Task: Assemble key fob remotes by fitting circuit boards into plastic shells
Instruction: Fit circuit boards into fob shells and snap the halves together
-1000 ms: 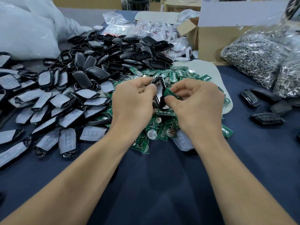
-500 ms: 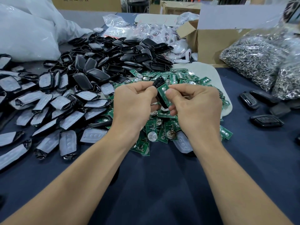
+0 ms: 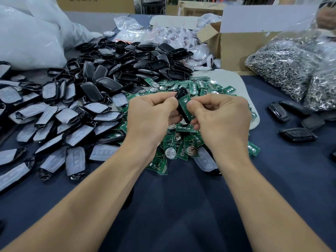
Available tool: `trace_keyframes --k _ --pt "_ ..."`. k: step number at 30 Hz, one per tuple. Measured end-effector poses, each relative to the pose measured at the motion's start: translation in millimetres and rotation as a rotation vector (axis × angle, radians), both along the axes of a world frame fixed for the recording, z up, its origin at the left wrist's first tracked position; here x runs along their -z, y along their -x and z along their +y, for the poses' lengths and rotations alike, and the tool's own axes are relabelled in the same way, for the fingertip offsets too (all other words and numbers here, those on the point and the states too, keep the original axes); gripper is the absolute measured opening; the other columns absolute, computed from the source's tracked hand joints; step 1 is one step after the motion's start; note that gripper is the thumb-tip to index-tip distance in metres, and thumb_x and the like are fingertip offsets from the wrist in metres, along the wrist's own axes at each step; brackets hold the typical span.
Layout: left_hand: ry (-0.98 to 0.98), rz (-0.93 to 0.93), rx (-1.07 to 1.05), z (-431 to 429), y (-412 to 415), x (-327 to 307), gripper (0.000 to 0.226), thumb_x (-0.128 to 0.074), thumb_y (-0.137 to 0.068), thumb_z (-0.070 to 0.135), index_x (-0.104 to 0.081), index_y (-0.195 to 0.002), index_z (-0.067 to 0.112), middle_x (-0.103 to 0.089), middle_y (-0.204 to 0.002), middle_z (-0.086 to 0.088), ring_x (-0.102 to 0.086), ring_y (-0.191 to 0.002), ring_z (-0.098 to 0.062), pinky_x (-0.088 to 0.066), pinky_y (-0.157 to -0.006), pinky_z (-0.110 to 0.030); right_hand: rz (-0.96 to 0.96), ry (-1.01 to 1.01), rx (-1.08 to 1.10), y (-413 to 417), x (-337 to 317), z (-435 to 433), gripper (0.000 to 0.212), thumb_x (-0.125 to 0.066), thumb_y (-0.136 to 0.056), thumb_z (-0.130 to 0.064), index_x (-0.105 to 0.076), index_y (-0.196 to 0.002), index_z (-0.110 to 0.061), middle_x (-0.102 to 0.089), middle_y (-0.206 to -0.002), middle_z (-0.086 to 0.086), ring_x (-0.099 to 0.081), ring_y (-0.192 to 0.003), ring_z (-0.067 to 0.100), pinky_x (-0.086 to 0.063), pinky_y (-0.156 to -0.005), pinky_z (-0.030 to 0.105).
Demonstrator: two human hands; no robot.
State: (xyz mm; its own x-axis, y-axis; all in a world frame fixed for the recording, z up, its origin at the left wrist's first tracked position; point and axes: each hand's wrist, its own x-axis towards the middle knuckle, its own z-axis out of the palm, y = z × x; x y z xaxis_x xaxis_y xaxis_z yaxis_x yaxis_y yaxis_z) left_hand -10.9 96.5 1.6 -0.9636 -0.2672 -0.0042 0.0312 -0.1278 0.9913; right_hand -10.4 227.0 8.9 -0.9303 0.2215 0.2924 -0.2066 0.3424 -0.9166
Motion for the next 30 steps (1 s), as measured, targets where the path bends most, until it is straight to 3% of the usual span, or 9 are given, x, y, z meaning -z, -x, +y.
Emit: trace_keyframes --k 3,7,11,15,20,26,30 --pt "0.023 0.02 -0.015 0.7 -1.1 -0.9 0.015 -0.08 -0.086 0.006 -0.078 -0.088 0.021 -0.08 -0.08 -0.002 -0.079 -0.076 -0.018 -0.061 -0.067 -0.023 -0.014 -0.019 -0.009 -2.6 -2.0 -0.7 0.02 -0.085 -0.081 -0.019 -0.075 -0.066 -0.029 -0.069 -0.054 -0.012 -0.068 -0.048 0.009 -0.061 -0.053 0.031" --pt "0.045 0.024 -0.037 -0.3 0.6 -0.5 0.019 -0.083 -0.082 0.002 -0.077 -0.087 0.02 -0.08 -0.077 0.0 -0.078 -0.074 -0.015 -0.06 -0.065 -0.023 -0.04 -0.021 0.04 -3.3 -1.4 -2.3 0.02 -0.089 -0.074 -0.032 -0.074 -0.064 -0.025 -0.069 -0.055 -0.013 -0.069 -0.05 0.007 -0.061 -0.054 0.029" --pt "0.06 0.047 -0.038 -2.9 1.6 -0.7 0.014 -0.081 -0.083 0.001 -0.08 -0.092 0.01 -0.08 -0.078 -0.004 -0.078 -0.074 -0.021 -0.065 -0.069 -0.032 -0.042 -0.094 0.103 -1.9 1.7 -2.1 0.028 -0.089 -0.069 -0.046 -0.07 -0.061 -0.027 -0.067 -0.058 -0.022 -0.064 -0.052 -0.002 -0.042 -0.046 0.009" --pt "0.065 0.051 -0.026 -4.7 1.4 -1.6 0.014 -0.081 -0.082 0.0 -0.08 -0.09 0.013 -0.08 -0.077 -0.005 -0.078 -0.073 -0.021 -0.065 -0.07 -0.033 -0.166 0.125 -0.09 2.5 4.1 -1.3 0.014 -0.086 -0.078 -0.029 -0.076 -0.069 -0.024 -0.073 -0.063 -0.008 -0.063 -0.052 0.008 -0.048 -0.054 0.023" --pt "0.07 0.074 0.007 -5.6 0.5 -3.1 0.014 -0.081 -0.083 0.001 -0.08 -0.092 0.013 -0.08 -0.08 -0.005 -0.079 -0.078 -0.025 -0.065 -0.072 -0.034 -0.175 0.316 -0.226 3.5 1.1 3.9 0.024 -0.081 -0.083 -0.011 -0.078 -0.065 -0.026 -0.069 -0.06 -0.007 -0.056 -0.049 0.007 -0.044 -0.049 0.015" --pt "0.058 0.082 0.027 -5.7 -2.2 -2.1 0.016 -0.083 -0.083 0.002 -0.079 -0.088 0.017 -0.08 -0.08 -0.002 -0.079 -0.076 -0.019 -0.059 -0.063 -0.023 -0.196 0.373 -0.239 5.4 1.1 7.8 0.025 -0.082 -0.082 -0.005 -0.079 -0.064 -0.023 -0.067 -0.058 -0.006 -0.053 -0.049 0.008 -0.044 -0.05 0.016" --pt "0.017 0.067 0.051 -4.7 -1.5 -1.2 0.013 -0.083 -0.083 0.005 -0.078 -0.087 0.017 -0.081 -0.083 -0.005 -0.079 -0.078 -0.023 -0.065 -0.068 -0.033 -0.177 0.368 -0.178 5.5 1.1 8.0 0.02 -0.084 -0.079 -0.006 -0.08 -0.066 -0.021 -0.068 -0.058 -0.007 -0.055 -0.05 0.007 -0.046 -0.052 0.017"
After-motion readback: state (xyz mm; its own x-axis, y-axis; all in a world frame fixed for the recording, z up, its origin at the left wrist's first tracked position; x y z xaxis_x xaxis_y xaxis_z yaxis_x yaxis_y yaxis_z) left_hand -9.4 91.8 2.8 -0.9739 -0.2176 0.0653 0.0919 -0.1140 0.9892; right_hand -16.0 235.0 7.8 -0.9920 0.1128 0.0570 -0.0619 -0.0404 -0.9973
